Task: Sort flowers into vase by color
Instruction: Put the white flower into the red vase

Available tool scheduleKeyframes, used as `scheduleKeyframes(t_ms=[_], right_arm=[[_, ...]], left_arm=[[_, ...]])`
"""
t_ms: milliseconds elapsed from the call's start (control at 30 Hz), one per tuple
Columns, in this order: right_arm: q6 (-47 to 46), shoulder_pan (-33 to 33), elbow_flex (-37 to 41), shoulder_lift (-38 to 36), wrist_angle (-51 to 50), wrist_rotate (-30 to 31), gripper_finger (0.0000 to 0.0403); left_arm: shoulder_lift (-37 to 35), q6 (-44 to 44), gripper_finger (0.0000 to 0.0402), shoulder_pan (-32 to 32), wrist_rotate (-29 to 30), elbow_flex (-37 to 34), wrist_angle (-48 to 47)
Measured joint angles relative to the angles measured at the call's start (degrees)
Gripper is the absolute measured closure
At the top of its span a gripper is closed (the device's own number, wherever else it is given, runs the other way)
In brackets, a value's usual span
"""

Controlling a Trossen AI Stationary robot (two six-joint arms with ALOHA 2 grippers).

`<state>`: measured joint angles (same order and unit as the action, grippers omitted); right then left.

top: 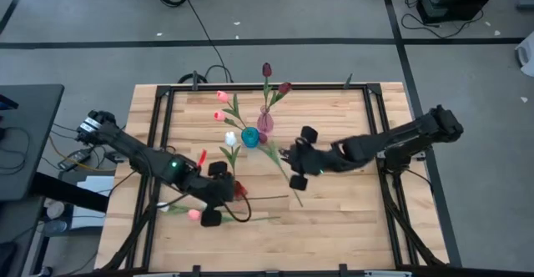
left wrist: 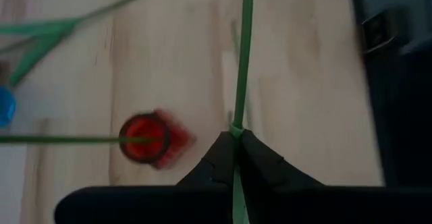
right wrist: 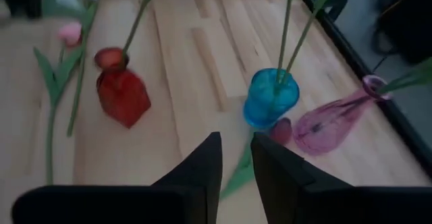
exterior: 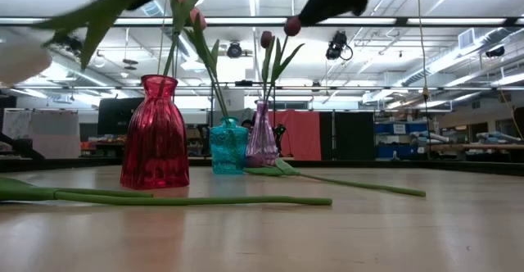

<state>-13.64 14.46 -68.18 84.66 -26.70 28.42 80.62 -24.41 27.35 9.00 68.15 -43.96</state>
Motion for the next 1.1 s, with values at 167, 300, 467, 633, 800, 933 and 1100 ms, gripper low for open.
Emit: scheduleKeyframes(t_ms=[167,300,467,633,800,933,1100], right_arm=[[1.7,9.4,0.0,-0.4,-3.2,13.0,0.032],[3.3,14.9,0.0,1.4,-3.5,19.5,0.0326],[7.9,18.8,0.0,3.0,0.6,26.3,0.0332],[24.9,19.6,0.0,3.4,15.7,29.1,0.0342],[47.4,19.6,0.0,3.5,25.5,28.5,0.033],[57.9,19.3,-0.1,3.5,27.7,30.3,0.0292],[70.6,17.3,0.0,4.5,31.9,33.3,0.0242]], left_arm=[[0.0,-1.6,0.0386,-1.1,0.0,5.2,-0.1],[0.0,-0.9,0.0385,-3.1,0.1,9.8,0.1],[-0.1,2.4,0.0385,-8.1,-2.7,14.2,1.0],[0.7,3.2,0.0385,-14.2,-9.6,15.5,1.5],[0.8,0.8,0.0386,-19.4,-13.9,15.5,2.7],[0.8,-0.7,0.0386,-22.1,-14.8,15.6,4.5],[1.9,-1.7,0.0386,-23.3,-17.7,15.6,9.4]])
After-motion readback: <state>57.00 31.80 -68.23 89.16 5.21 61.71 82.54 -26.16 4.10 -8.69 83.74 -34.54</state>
